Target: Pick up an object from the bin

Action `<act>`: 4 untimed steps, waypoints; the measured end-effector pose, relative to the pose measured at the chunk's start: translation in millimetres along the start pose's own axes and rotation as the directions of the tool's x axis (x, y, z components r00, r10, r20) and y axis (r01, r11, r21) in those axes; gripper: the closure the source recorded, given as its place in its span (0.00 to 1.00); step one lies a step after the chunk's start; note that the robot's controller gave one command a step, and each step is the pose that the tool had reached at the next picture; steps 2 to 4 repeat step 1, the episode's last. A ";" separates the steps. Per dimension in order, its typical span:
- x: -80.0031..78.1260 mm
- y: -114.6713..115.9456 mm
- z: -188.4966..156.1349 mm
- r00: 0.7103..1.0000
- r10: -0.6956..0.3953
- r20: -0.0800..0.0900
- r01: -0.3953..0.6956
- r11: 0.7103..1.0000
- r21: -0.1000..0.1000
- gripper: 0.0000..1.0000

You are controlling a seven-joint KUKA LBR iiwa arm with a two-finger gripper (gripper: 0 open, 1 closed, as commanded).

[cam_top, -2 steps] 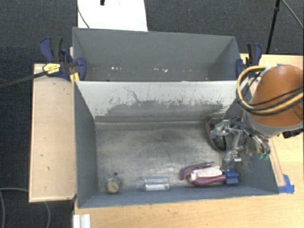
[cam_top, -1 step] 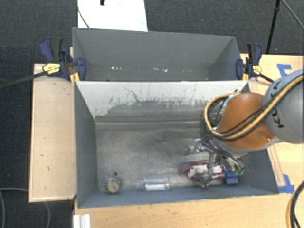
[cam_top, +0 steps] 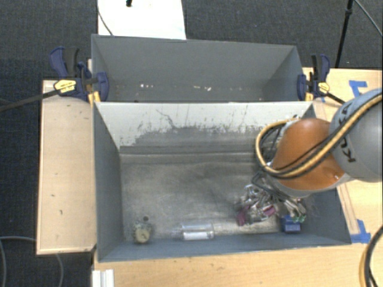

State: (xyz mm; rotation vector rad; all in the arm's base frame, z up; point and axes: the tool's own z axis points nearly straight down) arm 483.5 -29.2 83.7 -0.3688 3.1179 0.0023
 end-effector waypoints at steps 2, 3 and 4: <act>-15.5 -30.2 -188.0 0.971 -0.239 0.006 0.239 0.971 0.006 1.00; -15.5 -30.2 -188.0 0.971 -0.239 0.006 0.239 0.971 0.006 1.00; -15.5 -30.2 -188.0 0.971 -0.239 0.006 0.239 0.971 0.006 1.00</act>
Offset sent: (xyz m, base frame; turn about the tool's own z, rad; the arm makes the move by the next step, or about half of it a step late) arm 0.0199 -0.0254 0.1845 -0.2430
